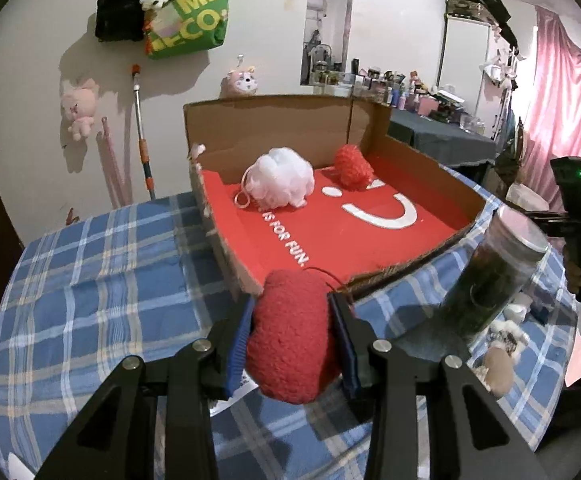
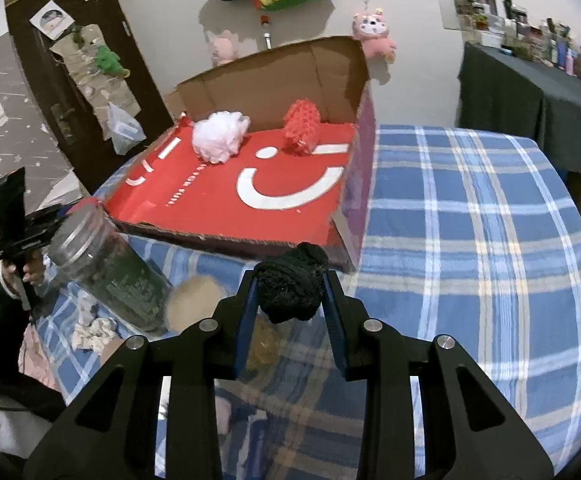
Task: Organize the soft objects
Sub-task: 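Lift the red sponge and black plush and carry them toward the box, then lower the red sponge and black plush onto the box liner and open both tools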
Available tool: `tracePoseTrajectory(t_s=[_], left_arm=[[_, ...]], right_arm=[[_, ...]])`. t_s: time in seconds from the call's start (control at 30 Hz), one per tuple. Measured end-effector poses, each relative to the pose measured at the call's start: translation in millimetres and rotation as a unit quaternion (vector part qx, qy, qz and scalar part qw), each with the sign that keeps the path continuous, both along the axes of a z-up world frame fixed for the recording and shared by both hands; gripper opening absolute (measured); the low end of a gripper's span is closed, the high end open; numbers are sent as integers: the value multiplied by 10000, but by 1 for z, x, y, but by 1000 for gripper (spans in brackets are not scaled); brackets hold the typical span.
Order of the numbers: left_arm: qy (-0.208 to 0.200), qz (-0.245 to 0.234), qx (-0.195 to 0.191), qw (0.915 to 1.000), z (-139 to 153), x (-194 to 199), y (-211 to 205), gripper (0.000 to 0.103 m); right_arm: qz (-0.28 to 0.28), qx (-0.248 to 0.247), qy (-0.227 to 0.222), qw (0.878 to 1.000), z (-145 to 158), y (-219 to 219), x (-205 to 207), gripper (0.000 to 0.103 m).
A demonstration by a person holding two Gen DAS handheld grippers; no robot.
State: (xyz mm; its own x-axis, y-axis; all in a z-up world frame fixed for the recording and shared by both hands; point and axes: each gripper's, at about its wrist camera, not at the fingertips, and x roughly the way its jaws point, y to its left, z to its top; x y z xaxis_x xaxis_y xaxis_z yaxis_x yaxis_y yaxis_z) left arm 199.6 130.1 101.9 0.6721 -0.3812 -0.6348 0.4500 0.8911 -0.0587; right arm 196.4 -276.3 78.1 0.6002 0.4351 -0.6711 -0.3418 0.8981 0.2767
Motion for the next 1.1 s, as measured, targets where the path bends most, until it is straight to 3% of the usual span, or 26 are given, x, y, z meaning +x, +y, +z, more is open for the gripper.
tracePoseTrajectory(t_s=[0.23,0.53,0.7,0.93,1.1], left_arm=[[-46,-115,-184,9998,18,15,-15,41],[170,358,-28,9992,28,69,-50,41],[510,636,331,9961,21,104,-73,41],[912,1088,945,9853,-4,141,-87,41],[999,1255,1196,9798,-16,159,-91,41]], right_arm=[[309,187,-137,9993,19,7,15,31],[312,-100,-283,9991,41,39,61,31],[108,-887,-198,9958,42,69,105,31],[-17,-1898,378,9811,18,101,164,31],[-165,-2259,750,9711,-2,108,194,31]])
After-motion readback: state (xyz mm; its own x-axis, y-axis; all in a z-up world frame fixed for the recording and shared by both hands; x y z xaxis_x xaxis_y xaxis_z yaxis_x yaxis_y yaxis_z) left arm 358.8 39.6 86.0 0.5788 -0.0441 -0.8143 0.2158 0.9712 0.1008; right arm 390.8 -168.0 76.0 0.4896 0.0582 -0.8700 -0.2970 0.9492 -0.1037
